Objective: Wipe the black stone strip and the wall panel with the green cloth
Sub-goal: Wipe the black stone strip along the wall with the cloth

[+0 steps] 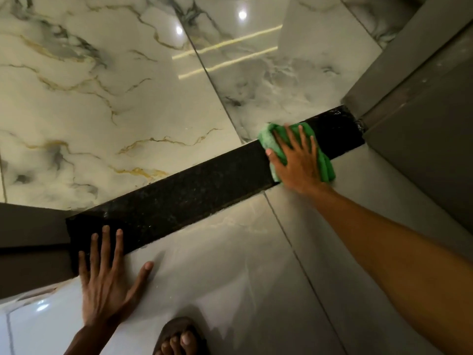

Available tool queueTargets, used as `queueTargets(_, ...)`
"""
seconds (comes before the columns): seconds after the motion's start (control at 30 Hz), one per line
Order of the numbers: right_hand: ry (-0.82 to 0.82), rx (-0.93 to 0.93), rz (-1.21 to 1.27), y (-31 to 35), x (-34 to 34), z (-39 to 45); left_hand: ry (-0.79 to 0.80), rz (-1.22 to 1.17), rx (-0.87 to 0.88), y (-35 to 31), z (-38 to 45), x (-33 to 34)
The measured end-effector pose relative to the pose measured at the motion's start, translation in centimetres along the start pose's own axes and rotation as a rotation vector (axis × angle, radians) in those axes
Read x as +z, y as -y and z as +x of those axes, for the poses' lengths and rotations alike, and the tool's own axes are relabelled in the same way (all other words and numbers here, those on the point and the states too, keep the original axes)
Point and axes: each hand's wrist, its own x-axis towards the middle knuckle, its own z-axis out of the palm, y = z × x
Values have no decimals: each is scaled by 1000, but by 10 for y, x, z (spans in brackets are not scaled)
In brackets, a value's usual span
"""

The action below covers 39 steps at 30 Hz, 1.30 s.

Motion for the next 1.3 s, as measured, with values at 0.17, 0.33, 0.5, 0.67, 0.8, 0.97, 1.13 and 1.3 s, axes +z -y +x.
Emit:
queueTargets(0.17, 73, 180, -24, -78, -32, 32, -8, 26, -32, -2, 4, 5)
queueTargets(0.33, 49, 360, -1, -95, -44, 57, -14, 41, -51, -2, 7, 8)
queueTargets(0.5, -86, 679, 141, -59, -33, 75, 9, 52, -77, -4, 11, 6)
queueTargets(0.67, -132, 716, 115, -49, -33, 76, -11, 56, -85, -6, 13, 3)
queueTargets(0.8, -115, 504, 76, -64, -34, 68, -6, 50, -70, -7, 13, 4)
queueTargets(0.97, -46, 280, 104, -78, -38, 74, 17, 23, -87, -13, 13, 0)
queueTargets(1.13, -69, 37, 79, -41, -22, 61, 34, 45, -81, -8, 11, 3)
queueTargets(1.3, -54, -125, 34, 28, 1, 39, 32, 52, -56, -6, 8, 5)
